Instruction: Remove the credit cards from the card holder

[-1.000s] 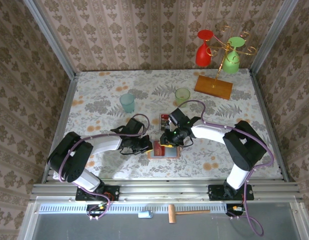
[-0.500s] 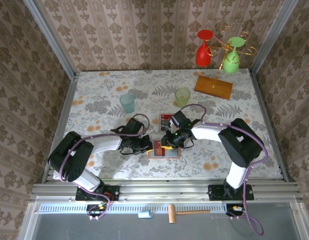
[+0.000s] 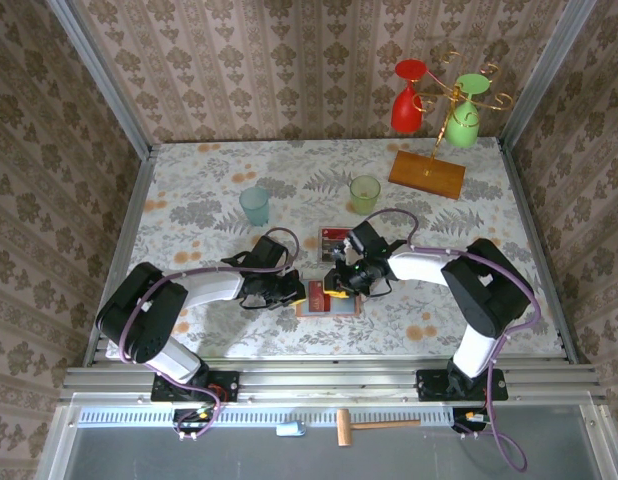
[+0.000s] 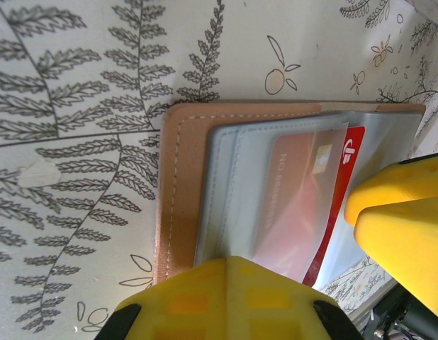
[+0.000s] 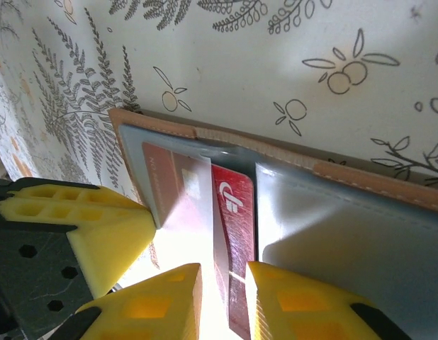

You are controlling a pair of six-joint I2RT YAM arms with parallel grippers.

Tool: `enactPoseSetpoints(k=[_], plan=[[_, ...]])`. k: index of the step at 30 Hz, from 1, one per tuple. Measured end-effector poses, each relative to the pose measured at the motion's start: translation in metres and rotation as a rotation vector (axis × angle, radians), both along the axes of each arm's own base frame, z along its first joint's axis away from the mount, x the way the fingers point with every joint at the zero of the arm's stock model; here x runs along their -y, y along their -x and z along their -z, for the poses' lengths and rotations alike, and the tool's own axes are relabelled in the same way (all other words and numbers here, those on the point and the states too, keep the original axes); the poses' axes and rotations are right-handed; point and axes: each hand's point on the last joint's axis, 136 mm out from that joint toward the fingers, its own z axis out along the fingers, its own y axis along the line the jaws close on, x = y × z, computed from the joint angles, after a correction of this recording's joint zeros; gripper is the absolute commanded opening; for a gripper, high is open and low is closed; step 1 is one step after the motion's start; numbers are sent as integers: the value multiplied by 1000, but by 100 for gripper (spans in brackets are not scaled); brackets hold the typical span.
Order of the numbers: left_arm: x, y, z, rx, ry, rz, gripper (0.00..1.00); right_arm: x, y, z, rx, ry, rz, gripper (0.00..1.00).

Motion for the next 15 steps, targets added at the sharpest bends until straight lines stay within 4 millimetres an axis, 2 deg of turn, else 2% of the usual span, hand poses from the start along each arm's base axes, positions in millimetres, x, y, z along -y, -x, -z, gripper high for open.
enactPoseSetpoints(k=[6, 15], plan=[[0, 0, 0, 0, 0, 0, 0, 5, 6, 7, -21, -12, 10, 23], [0, 0, 0, -2, -2, 0, 0, -8, 4, 7, -40, -97, 4, 18]])
